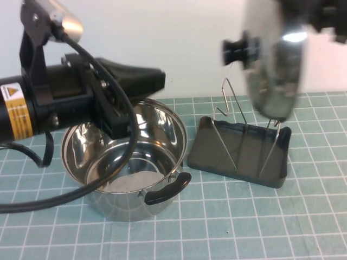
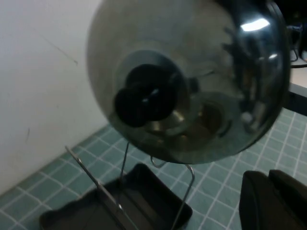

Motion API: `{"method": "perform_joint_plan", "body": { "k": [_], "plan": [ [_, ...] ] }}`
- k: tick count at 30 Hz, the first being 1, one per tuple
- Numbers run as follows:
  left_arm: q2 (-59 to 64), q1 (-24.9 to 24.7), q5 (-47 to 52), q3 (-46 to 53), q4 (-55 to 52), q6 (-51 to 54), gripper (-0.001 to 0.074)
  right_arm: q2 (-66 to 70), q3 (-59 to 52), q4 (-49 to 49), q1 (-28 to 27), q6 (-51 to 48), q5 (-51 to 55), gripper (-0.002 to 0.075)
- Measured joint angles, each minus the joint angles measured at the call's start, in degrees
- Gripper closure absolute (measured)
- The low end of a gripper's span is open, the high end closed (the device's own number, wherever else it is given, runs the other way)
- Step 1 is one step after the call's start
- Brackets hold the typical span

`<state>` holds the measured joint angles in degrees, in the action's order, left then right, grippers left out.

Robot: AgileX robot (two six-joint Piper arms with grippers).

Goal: Put pot lid on rack
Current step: Place the pot lid on the pot rack

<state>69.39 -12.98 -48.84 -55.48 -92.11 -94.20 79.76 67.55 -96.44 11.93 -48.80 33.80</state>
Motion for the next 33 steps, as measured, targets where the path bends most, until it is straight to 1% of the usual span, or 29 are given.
{"method": "perform_joint_plan", "body": {
  "k": [2,6,11,21,26,29,31,33],
  "plan": [
    [0.0,0.0,-0.6,0.0,-3.2,-3.1,0.0731,4.8,2.9,0.0,3.2,0.7,-2.7,0.0710],
    [0.0,0.1,-1.0,0.0,-7.9,-7.5,0.0733,12.0,6.3,-0.1,5.7,1.2,-4.4,0.0710],
    [0.0,0.1,-1.0,0.0,-9.8,-9.1,0.0734,15.5,6.8,-0.2,5.7,0.3,-8.7,0.0710],
    [0.0,0.1,-1.0,0.0,-9.9,-8.6,0.0734,21.5,6.8,-0.6,5.6,-0.9,-9.5,0.0710],
    [0.0,0.1,-1.0,0.0,-10.0,-8.5,0.0734,22.1,6.8,-0.8,5.6,-8.7,-9.4,0.0711],
    [0.0,0.1,-1.0,0.0,-10.0,-8.5,0.0734,22.1,6.8,-1.0,5.6,-11.0,-9.2,0.0707],
    [0.0,0.1,-1.0,0.0,-10.1,-8.5,0.0735,22.1,6.8,-1.0,5.6,-11.5,-8.9,0.0682],
    [0.0,0.1,-1.0,0.0,-10.1,-8.5,0.0735,22.3,6.8,-1.0,5.6,-11.8,-8.4,0.0610]
  ]
}}
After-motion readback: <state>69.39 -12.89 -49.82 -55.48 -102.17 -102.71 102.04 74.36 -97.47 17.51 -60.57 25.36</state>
